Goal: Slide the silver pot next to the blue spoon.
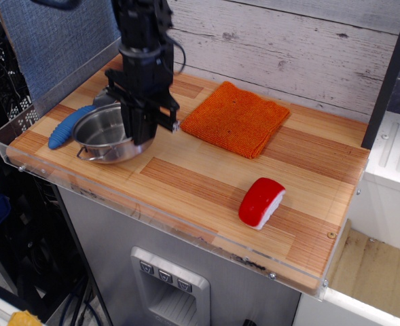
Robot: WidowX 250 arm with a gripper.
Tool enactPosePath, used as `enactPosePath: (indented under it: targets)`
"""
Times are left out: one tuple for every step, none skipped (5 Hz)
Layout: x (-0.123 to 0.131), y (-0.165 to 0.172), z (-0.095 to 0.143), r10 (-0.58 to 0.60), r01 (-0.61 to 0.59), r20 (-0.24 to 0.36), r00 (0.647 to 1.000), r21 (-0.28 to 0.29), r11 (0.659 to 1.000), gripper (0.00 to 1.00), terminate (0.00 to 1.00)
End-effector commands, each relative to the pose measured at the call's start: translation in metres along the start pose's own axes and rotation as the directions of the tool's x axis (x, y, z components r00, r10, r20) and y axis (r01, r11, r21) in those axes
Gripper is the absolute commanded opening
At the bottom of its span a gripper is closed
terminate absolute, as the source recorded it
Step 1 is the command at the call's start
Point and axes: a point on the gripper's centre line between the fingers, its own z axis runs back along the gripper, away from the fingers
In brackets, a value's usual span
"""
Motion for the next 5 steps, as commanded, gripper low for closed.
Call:
enactPosePath:
  targets:
    - [0.003,-0.006,0.003,-0.003,0.002,-0.018,1.000,-0.014,1.000,1.00,0.00]
    - [0.004,-0.008,0.017,-0.027,0.027,0.026,0.999,-0.013,1.000,1.00,0.00]
    - [0.002,-0.005,0.036,-0.030,0.031,0.081,0.996,-0.020,0.999,1.00,0.00]
    - [-0.004,0.009,0.073,-0.006,0.011,0.164,0.986,-0.030,0.999,1.00,0.00]
    - [-0.011,0.022,0.095,0.052,-0.050,0.212,0.976,-0.015,0.999,1.00,0.00]
